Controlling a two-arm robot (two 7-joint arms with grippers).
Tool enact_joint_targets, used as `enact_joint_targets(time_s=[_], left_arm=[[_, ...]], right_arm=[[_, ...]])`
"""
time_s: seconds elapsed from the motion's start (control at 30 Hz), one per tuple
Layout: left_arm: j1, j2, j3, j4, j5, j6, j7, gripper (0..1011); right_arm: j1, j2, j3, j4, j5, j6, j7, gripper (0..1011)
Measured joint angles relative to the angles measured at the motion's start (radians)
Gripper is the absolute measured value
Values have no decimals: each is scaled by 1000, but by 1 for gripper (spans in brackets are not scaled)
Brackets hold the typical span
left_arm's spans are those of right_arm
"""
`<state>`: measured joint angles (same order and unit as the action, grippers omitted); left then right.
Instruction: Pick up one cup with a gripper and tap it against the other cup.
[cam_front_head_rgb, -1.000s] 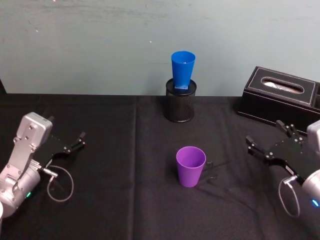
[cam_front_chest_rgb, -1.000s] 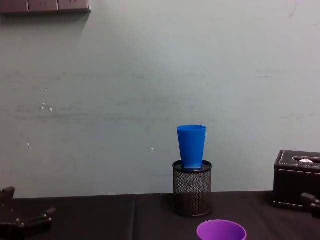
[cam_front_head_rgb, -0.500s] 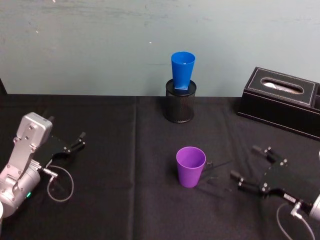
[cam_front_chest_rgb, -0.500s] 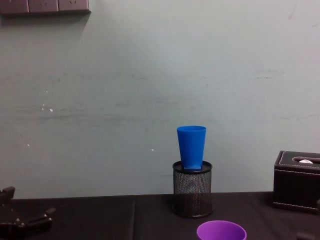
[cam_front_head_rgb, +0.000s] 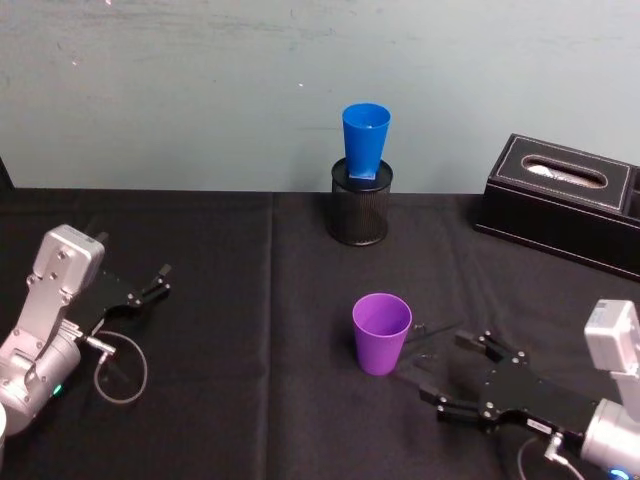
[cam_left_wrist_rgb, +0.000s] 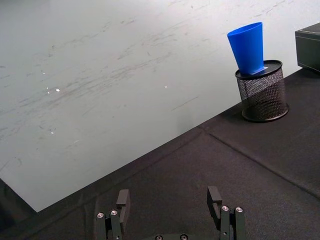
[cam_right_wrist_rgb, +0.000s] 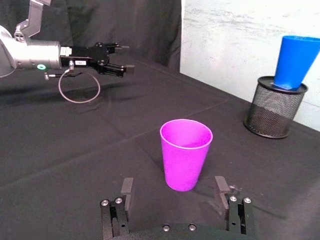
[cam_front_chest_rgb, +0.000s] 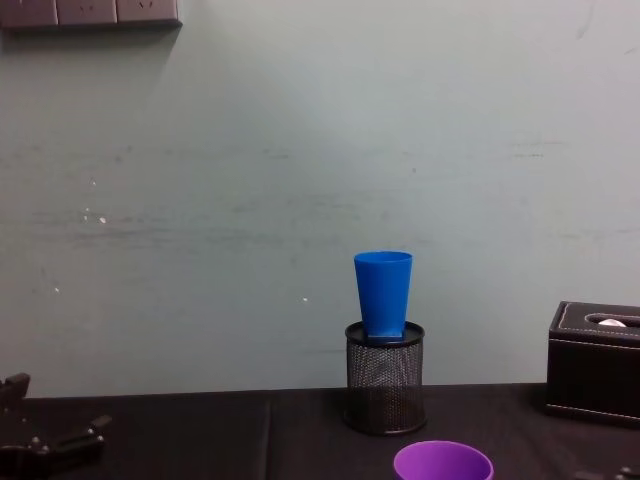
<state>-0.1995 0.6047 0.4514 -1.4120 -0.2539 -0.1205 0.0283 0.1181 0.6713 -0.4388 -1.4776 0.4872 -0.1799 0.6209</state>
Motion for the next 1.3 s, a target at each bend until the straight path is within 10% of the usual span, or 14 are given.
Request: enact_joint_targets(time_s=[1.3], left_arm=[[0, 0, 0, 0, 0, 0, 0, 1011]], right_arm=[[175, -264, -28, 240, -101, 40, -37, 1000]])
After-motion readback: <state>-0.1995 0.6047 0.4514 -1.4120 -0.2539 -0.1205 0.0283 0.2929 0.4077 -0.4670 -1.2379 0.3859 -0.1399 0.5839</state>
